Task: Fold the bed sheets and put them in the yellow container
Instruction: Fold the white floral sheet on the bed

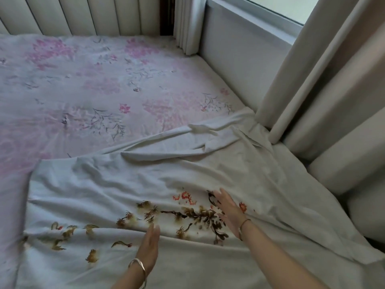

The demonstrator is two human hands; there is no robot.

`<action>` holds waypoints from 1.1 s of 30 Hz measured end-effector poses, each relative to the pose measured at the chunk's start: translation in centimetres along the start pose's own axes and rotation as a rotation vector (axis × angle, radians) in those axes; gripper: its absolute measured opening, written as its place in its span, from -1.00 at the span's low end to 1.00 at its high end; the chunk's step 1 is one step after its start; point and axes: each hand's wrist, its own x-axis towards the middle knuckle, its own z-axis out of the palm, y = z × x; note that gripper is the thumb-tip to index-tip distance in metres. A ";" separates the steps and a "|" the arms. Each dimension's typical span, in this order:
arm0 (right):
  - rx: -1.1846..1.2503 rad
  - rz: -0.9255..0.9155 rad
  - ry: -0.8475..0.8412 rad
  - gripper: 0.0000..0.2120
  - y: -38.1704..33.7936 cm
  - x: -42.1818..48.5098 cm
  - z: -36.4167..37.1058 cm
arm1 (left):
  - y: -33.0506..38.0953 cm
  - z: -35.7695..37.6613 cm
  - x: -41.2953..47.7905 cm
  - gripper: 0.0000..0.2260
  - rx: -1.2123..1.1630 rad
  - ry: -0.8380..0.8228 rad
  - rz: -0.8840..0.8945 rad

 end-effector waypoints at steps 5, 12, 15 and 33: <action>0.021 -0.011 0.102 -0.28 -0.7 -0.5 -2.6 | 4.5 1.4 -0.2 -0.13 0.020 -0.050 0.052; -0.114 -0.035 0.186 -0.22 -2.3 -0.9 -6.5 | 9.2 3.9 1.2 -0.41 0.001 -0.070 0.139; -0.226 -0.080 0.255 -0.30 -4.0 0.5 -9.5 | 10.6 5.3 3.1 -0.01 0.019 -0.039 0.141; -0.299 -0.098 -0.084 -0.57 -6.8 17.9 -22.5 | 14.7 18.4 16.8 -0.27 -0.037 0.272 -0.019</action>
